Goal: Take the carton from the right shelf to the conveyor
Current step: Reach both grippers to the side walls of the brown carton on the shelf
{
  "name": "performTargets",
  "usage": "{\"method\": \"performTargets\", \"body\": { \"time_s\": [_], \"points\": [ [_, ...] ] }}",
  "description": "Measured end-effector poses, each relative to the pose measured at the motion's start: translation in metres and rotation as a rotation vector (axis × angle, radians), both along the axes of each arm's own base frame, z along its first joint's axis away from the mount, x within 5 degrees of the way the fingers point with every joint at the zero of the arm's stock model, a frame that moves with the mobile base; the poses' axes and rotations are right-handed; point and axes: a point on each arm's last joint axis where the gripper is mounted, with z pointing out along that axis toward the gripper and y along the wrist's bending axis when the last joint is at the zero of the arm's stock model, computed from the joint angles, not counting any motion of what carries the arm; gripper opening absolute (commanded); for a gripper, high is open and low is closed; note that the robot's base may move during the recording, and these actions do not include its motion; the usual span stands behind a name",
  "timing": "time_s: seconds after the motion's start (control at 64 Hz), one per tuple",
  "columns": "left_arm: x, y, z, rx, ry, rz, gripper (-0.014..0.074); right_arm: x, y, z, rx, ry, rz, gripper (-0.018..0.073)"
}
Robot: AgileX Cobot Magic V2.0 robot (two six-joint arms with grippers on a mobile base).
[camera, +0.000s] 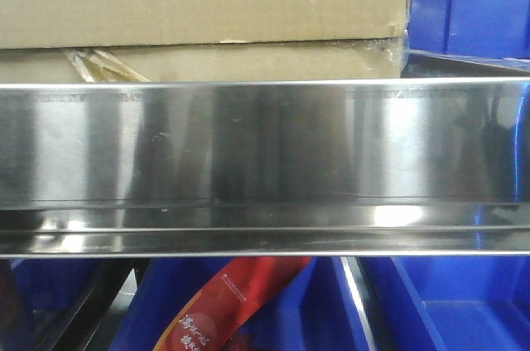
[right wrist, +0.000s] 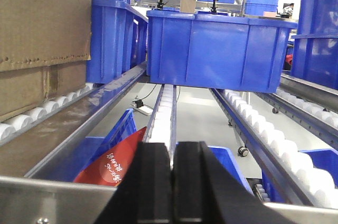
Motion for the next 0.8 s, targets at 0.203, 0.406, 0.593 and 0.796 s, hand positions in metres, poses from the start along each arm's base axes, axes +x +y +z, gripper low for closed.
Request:
{"method": "performTargets", "body": {
  "time_s": [0.203,0.406,0.593,0.796],
  "points": [
    [0.0000,0.0000,0.0000,0.000,0.000,0.000,0.0013,0.0000,0.0000,0.0000,0.000,0.000,0.000,-0.0065],
    [0.0000,0.0000,0.0005,0.000,-0.006,0.000,0.0013,0.0000,0.0000,0.0000,0.000,0.000,0.000,-0.0065],
    [-0.0001,-0.0001,0.0011,0.001,-0.012,-0.001,0.0013,-0.0001,-0.0002,0.0025,0.002,-0.028,-0.003,-0.0065],
    [-0.0002,-0.0002,0.0023,-0.001,-0.026,-0.002,0.0013,-0.0007,-0.0008,0.0085,0.008,-0.093,-0.009,-0.0065]
  ]
}}
